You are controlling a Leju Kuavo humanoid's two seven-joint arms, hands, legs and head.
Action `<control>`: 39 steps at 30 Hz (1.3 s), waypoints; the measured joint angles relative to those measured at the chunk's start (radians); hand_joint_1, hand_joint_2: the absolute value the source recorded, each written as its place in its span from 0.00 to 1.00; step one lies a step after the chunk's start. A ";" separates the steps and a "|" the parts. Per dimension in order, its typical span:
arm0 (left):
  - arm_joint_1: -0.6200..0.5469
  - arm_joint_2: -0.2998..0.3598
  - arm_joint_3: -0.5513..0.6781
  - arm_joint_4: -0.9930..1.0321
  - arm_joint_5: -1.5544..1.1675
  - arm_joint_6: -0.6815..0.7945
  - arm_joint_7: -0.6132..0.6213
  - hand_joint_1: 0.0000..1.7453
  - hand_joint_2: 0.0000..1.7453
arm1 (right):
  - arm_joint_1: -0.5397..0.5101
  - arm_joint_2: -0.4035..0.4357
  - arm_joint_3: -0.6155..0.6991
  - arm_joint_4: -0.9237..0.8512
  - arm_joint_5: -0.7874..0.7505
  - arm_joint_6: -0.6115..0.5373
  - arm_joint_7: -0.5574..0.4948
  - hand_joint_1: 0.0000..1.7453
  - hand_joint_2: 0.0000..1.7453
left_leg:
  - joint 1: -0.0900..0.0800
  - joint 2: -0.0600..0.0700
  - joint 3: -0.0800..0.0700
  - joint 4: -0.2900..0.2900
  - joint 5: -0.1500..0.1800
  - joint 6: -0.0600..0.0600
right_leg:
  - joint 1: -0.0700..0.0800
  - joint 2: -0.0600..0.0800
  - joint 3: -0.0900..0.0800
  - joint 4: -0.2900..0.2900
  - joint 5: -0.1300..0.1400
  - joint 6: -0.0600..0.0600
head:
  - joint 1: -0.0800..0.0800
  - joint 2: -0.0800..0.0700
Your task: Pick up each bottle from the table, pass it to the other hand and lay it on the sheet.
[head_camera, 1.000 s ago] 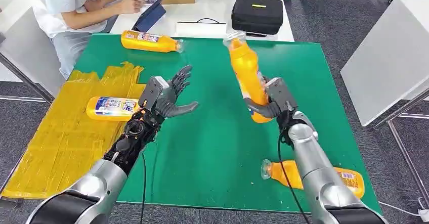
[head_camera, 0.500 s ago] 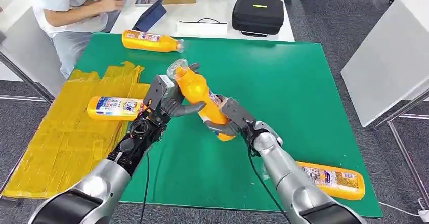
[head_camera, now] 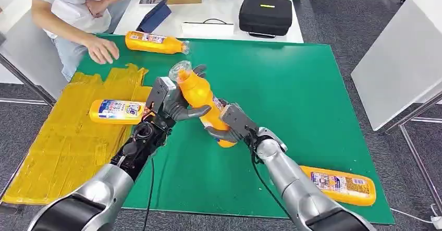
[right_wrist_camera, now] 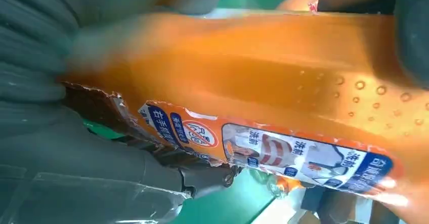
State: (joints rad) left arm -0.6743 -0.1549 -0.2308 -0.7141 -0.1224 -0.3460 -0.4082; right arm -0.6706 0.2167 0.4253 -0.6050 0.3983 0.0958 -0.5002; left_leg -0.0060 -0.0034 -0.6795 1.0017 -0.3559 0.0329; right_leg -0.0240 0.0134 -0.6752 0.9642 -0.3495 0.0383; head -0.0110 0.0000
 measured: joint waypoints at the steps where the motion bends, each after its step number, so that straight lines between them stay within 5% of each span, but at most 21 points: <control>1: -0.002 0.000 0.000 0.003 0.006 0.001 -0.001 1.00 1.00 | 0.002 -0.001 0.004 -0.006 -0.005 -0.007 0.002 1.00 1.00 | 0.000 0.000 0.000 0.000 0.000 0.000 | 0.000 0.000 0.000 0.000 0.000 0.000 | 0.000 0.000; 13: -0.008 0.005 -0.006 0.022 0.019 0.013 -0.019 1.00 1.00 | 0.013 -0.014 0.029 -0.032 -0.029 -0.065 -0.005 1.00 1.00 | 0.000 0.000 0.000 0.000 0.000 0.000 | 0.000 0.000 0.000 0.000 0.000 0.000 | 0.000 0.000; 14: -0.008 0.006 -0.006 0.022 0.019 0.014 -0.023 1.00 1.00 | 0.013 -0.014 0.032 -0.032 -0.027 -0.070 -0.006 0.81 1.00 | 0.000 0.000 0.000 0.000 0.000 0.000 | 0.000 0.000 0.000 0.000 0.000 0.000 | 0.000 0.000; 15: -0.008 0.006 -0.006 0.023 0.019 0.015 -0.024 1.00 1.00 | 0.013 -0.014 0.035 -0.032 -0.027 -0.073 -0.005 0.00 1.00 | 0.000 0.000 0.000 0.000 0.000 0.000 | 0.000 0.000 0.000 0.000 0.000 0.000 | 0.000 0.000; 30: 0.041 0.059 0.041 -0.015 0.055 0.098 -0.034 1.00 1.00 | 0.023 -0.049 0.057 -0.160 -0.004 -0.195 0.000 0.00 1.00 | 0.000 0.000 0.000 0.000 0.000 0.000 | 0.000 0.000 0.000 0.000 0.000 0.000 | 0.001 0.000; 36: 0.071 0.093 0.071 -0.069 -0.131 0.396 -0.013 1.00 1.00 | 0.093 -0.118 0.050 -0.334 0.067 -0.263 0.066 0.00 1.00 | 0.000 0.000 0.000 0.000 0.000 0.000 | 0.000 0.000 0.000 0.000 0.000 0.000 | 0.000 0.000; 39: 0.092 0.103 0.083 -0.105 -0.161 0.421 -0.009 1.00 1.00 | 0.148 -0.161 0.038 -0.447 0.125 -0.290 0.105 0.00 1.00 | 0.000 -0.001 0.000 0.000 0.000 0.000 | 0.000 0.000 0.000 0.000 0.000 0.000 | 0.001 0.000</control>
State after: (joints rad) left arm -0.5820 -0.0519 -0.1476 -0.8195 -0.2831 0.0751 -0.4170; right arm -0.5224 0.0560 0.4631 -1.0523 0.5234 -0.1938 -0.3948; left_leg -0.0060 -0.0042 -0.6800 1.0017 -0.3561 0.0330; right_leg -0.0241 0.0129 -0.6756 0.9641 -0.3500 0.0379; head -0.0103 0.0000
